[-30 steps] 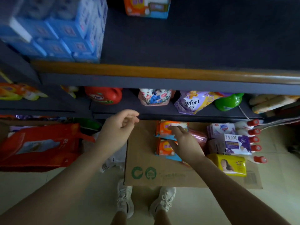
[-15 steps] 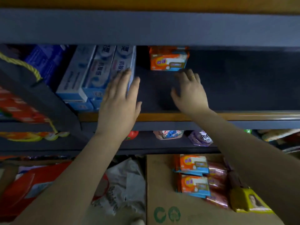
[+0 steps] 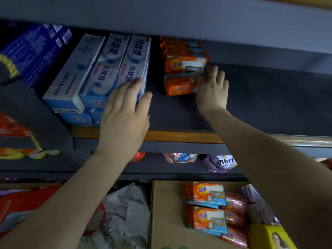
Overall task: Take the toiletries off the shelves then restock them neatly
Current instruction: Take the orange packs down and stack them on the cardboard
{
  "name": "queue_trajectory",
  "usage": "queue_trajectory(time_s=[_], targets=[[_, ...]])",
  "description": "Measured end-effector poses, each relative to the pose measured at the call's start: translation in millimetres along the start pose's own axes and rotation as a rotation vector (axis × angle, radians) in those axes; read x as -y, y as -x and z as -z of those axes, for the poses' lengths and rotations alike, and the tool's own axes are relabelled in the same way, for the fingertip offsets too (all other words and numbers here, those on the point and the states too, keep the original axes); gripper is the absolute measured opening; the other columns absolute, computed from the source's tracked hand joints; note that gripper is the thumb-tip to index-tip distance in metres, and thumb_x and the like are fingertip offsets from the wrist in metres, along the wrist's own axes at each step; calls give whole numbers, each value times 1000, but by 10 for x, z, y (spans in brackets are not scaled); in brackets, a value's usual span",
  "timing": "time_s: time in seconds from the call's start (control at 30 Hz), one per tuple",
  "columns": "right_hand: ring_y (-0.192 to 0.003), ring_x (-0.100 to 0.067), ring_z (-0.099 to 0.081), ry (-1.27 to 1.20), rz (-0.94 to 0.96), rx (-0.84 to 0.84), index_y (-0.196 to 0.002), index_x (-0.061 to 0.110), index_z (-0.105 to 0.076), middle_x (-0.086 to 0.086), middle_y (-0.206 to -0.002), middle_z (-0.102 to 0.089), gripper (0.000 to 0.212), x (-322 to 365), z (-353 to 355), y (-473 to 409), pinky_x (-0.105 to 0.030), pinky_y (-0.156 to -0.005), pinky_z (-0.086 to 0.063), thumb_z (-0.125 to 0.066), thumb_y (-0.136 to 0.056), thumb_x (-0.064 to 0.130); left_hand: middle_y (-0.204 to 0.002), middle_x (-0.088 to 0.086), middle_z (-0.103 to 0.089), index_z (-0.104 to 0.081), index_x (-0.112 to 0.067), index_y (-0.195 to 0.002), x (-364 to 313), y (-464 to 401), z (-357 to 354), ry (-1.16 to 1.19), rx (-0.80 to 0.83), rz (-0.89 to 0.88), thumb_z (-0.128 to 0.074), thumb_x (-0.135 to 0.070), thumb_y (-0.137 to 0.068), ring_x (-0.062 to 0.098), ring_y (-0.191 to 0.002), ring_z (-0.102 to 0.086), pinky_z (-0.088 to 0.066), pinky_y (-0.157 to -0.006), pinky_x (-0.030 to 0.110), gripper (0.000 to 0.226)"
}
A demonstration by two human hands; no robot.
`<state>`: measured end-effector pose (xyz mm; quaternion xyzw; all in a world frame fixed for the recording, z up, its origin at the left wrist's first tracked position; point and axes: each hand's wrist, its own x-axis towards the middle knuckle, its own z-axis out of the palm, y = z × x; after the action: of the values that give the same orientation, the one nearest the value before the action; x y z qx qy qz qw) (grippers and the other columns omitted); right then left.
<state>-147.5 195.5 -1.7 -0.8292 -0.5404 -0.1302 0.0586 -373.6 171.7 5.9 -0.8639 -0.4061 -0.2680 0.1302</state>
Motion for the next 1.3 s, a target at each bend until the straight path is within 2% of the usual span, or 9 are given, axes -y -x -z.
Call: queue_trajectory(time_s=[0.17,0.37,0.53,0.7,0.9,1.0,1.1,1.2,1.3], targets=[[-118,-36,-46,-74,87,-8,-134,10,-38,-13,-136,-44,45,-19,7,3,-43,-85,-42,-47,-91,3,-130,26,-48,-54,2,-118,-28,10,21,41,6,17,-66,-9,-76,41,-124,-41,-31,-105,52,45],[-106,-35,-55,-465,142,39,-128,11,-46,-11,-130,-49,37,-51,339,529,-36,-77,-42,-54,-92,20,-135,19,-47,-47,-2,-125,-125,101,184,166,32,-27,-44,-19,-88,31,-132,-33,-27,-110,45,42],[-98,-9,-51,-1028,69,62,-119,17,-51,3,-110,-52,35,-262,688,1046,-4,-79,-38,-64,-87,13,-141,19,-40,-34,-4,-136,-303,88,434,448,9,102,-52,-32,-87,23,-131,-30,-20,-111,22,59],[-97,3,-55,-1428,97,315,-107,33,-50,10,-107,-54,41,-417,846,1423,-16,-81,-47,-63,-83,2,-132,14,-50,-39,-11,-129,-490,123,679,537,-4,5,-52,-36,-87,20,-125,-39,-33,-106,33,51],[-98,7,-55,-1208,53,209,-102,38,-52,17,-104,-55,34,-597,948,1845,-10,-79,-47,-72,-76,28,-117,-16,-55,-47,-24,-118,-611,390,668,773,170,106,-57,-43,-80,-2,-110,-49,-33,-91,3,44],[-91,-4,-58,-889,248,-1,-107,21,-63,6,-99,-59,39,-710,1030,1986,-21,-71,-51,-64,-77,46,-122,-30,-55,-49,-40,-112,-704,535,520,1147,318,260,-62,-43,-76,-2,-117,-51,-42,-95,16,38],[-84,-24,-62,-633,375,-91,-109,12,-66,-4,-97,-64,46,-799,1055,2110,-35,-64,-55,-57,-79,45,-124,-17,-59,-54,-41,-111,-866,690,385,1386,399,338,-69,-28,-76,7,-120,-53,-46,-94,20,40],[-84,-15,-63,-750,298,11,-107,12,-68,0,-94,-66,47,-969,1085,2151,-31,-67,-54,-59,-78,49,-101,-7,-68,-55,-23,-108,-1086,753,333,1558,469,546,-69,-3,-77,3,-99,-63,-49,-81,17,39],[-79,-15,-63,-1128,-114,229,-90,19,-68,2,-83,-67,32,-1076,1049,2176,-38,-71,-53,-65,-80,49,-91,-6,-71,-60,-18,-102,-1271,730,321,1594,593,764,-62,-18,-74,10,-88,-66,-54,-75,23,28]])
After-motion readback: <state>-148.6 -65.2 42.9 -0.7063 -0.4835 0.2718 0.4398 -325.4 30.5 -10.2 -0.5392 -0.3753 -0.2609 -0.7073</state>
